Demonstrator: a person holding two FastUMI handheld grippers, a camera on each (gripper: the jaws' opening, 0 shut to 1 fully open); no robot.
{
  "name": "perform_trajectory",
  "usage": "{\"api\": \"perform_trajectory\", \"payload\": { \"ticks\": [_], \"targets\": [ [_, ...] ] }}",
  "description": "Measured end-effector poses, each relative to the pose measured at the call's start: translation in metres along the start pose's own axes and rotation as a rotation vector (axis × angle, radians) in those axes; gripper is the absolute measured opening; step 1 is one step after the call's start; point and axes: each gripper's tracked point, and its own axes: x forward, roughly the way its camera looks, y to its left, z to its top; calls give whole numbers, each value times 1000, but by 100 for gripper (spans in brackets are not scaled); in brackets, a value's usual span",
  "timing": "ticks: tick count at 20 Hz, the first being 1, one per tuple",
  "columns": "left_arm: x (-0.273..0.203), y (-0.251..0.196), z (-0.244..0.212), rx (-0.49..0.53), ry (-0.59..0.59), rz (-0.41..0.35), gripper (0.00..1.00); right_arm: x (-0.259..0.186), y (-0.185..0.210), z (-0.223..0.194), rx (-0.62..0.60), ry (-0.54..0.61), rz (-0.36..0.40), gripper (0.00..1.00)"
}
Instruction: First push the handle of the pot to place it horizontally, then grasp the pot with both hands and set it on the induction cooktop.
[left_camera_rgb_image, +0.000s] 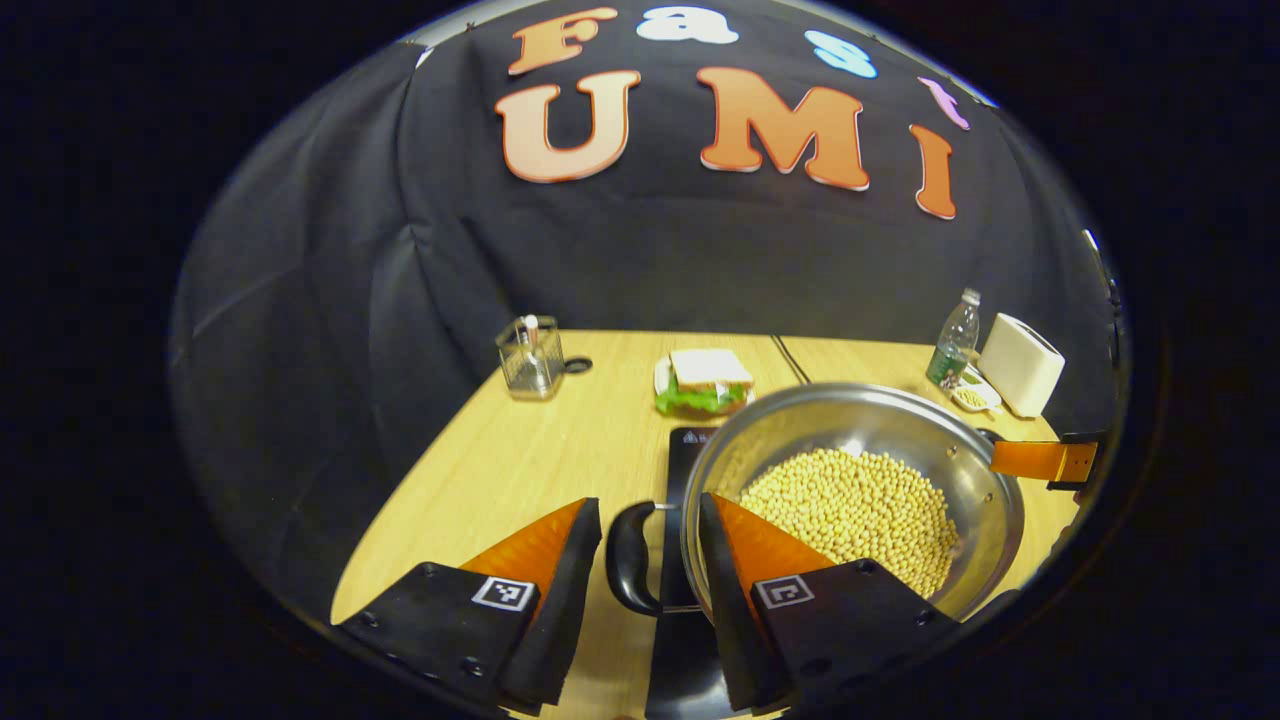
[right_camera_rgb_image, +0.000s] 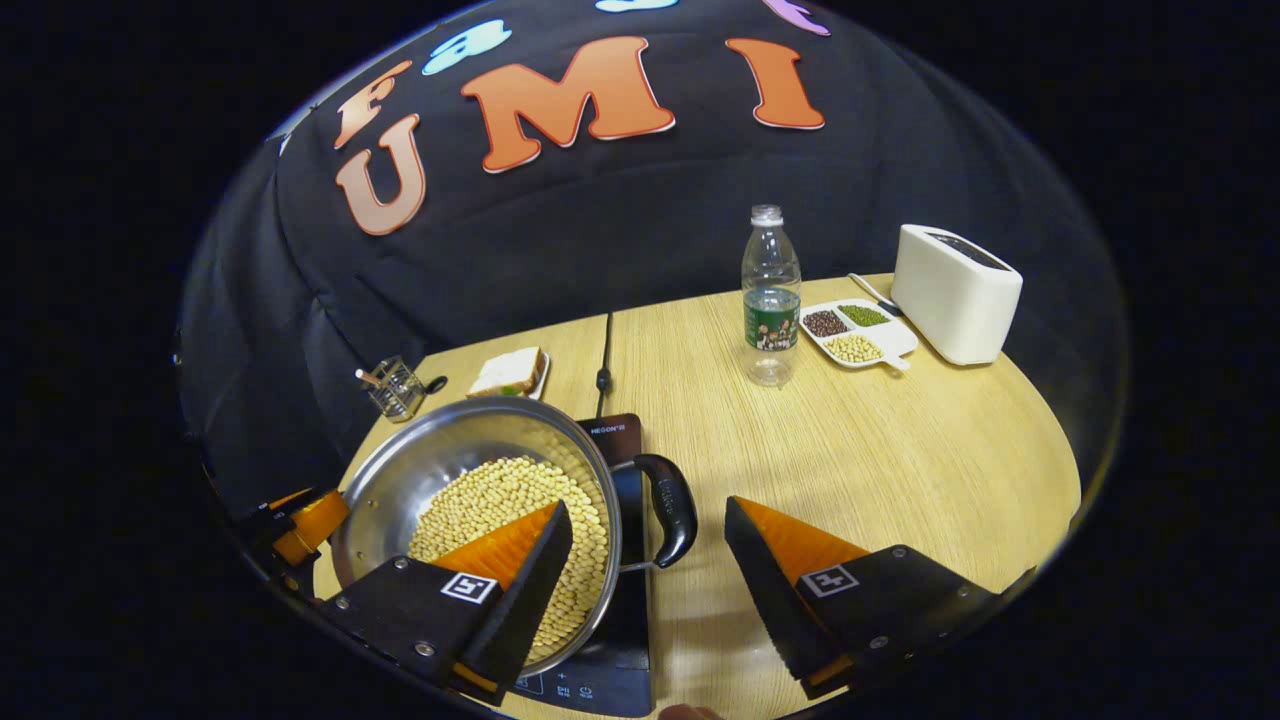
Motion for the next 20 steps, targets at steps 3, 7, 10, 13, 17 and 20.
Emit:
{"api": "perform_trajectory", "payload": {
  "ticks": [3, 7, 10, 13, 17, 20],
  "targets": [
    [-38, -4, 57, 66, -181, 32, 82, -31, -7, 30, -12, -80, 21, 95],
    [-90, -32, 112, 55, -332, -2, 95, -82, -22, 76, -38, -214, 28, 95],
    [-125, -45, 152, -11, -420, -58, 99, -123, -44, 108, -89, -325, -9, 95],
    [-156, -31, 182, -60, -480, -52, 99, -167, -66, 135, -143, -426, -46, 95],
    [-199, 4, 214, -74, -570, 8, 99, -207, -81, 167, -192, -525, -70, 95],
    [-236, 32, 233, -128, -637, 37, 99, -240, -89, 177, -225, -587, -79, 95]
  ]
}}
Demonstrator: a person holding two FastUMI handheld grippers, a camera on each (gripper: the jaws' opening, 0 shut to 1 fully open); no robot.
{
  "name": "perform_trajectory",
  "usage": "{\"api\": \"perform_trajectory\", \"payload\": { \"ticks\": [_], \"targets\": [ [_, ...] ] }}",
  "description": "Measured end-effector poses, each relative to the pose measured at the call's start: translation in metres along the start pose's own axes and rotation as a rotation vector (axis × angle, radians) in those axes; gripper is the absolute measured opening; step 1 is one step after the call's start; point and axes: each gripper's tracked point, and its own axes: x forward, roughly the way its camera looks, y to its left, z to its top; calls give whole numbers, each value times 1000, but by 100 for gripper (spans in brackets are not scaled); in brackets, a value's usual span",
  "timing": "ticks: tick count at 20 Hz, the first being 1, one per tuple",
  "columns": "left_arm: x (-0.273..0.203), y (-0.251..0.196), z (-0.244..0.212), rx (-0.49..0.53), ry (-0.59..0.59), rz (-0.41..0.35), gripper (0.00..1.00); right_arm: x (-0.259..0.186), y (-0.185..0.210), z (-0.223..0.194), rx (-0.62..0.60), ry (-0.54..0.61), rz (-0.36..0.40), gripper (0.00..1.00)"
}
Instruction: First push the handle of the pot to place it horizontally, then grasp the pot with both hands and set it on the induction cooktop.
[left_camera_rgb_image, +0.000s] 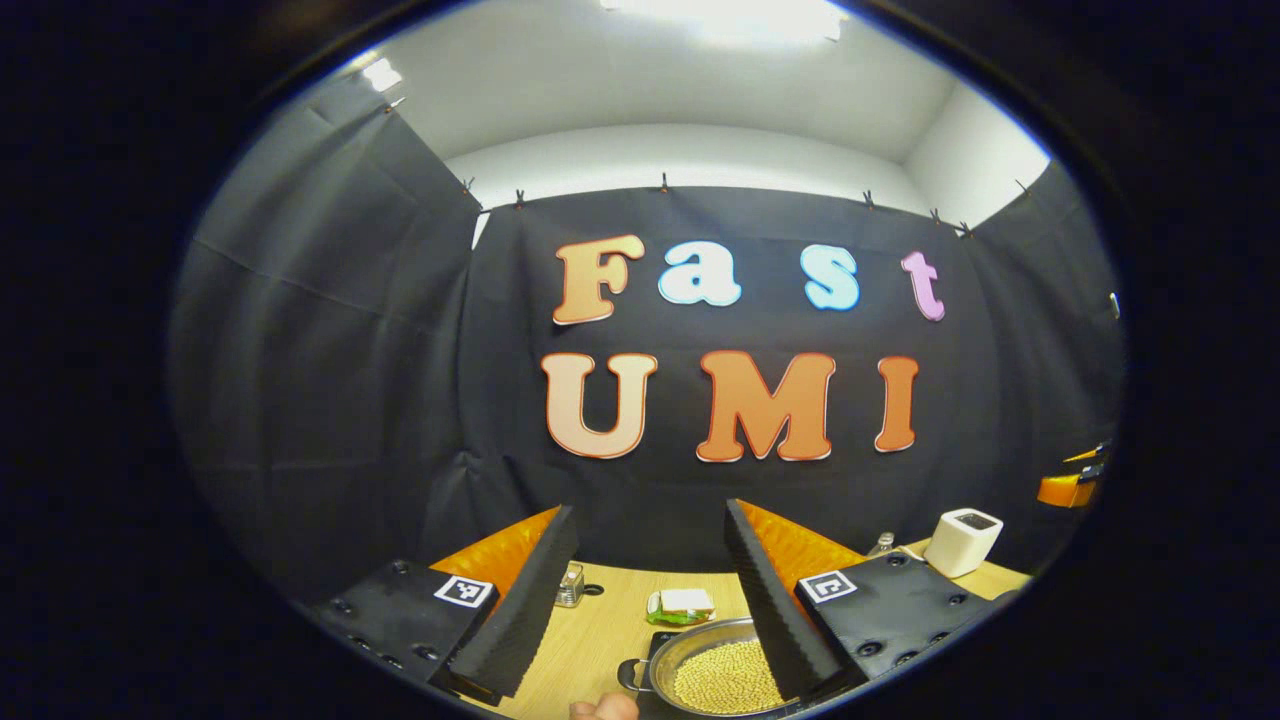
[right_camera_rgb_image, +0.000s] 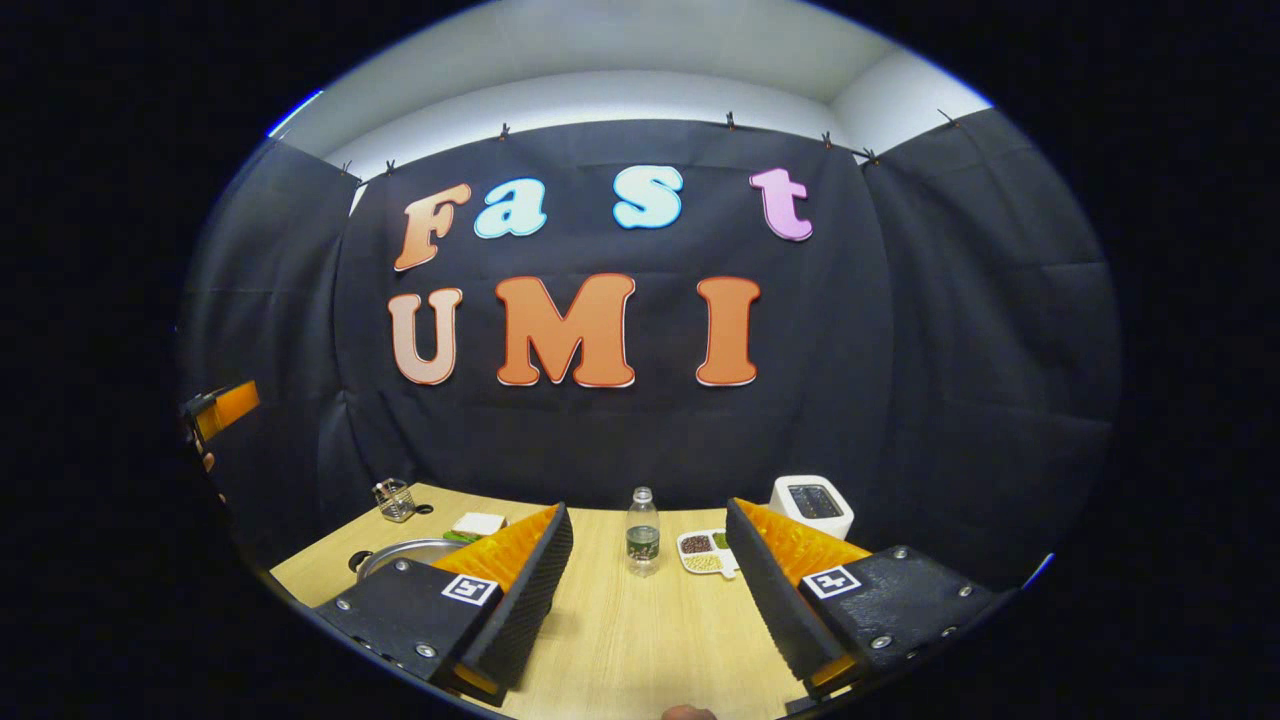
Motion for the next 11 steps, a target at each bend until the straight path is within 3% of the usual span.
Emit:
{"api": "perform_trajectory", "payload": {
  "ticks": [4, 11],
  "targets": [
    [-20, 36, 44, -34, -105, 81, 99, -35, -15, 15, 14, -42, -1, 95],
    [-24, 44, 48, -74, -87, 75, 95, -42, -27, 18, 20, -59, -26, 95]
  ]
}}
